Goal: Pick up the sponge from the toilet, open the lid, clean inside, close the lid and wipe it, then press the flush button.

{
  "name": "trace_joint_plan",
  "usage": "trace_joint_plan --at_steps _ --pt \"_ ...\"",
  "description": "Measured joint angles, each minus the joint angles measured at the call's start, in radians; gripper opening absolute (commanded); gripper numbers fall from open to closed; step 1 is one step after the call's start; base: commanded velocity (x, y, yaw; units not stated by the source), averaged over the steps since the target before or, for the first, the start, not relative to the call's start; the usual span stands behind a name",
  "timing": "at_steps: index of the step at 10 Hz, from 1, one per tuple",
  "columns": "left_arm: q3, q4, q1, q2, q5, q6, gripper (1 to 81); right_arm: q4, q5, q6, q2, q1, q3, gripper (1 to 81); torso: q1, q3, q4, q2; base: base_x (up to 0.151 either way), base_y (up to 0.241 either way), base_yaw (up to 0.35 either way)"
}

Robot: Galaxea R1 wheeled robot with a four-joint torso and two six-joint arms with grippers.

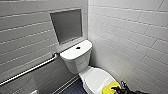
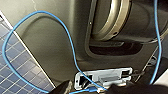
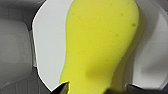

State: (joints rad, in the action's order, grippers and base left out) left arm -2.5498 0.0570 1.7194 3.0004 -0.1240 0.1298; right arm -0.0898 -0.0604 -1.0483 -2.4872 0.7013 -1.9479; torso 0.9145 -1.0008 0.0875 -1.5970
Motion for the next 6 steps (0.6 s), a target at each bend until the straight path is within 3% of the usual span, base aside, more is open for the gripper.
trace_joint_plan --at_steps 4,6 --pt "0.0 0.013 0.0 0.0 -0.007 0.0 81.1 0.0 0.001 0.0 -0.031 -0.001 -0.06 81.1 0.0 -0.003 0.0 0.0 0.0 0.0 0.0" --pt "0.0 0.014 -0.003 0.0 -0.008 0.0 81.1 -0.001 0.008 0.0 -0.055 -0.001 -0.083 81.1 0.0 -0.039 0.0 0.0 0.0 0.0 0.0"
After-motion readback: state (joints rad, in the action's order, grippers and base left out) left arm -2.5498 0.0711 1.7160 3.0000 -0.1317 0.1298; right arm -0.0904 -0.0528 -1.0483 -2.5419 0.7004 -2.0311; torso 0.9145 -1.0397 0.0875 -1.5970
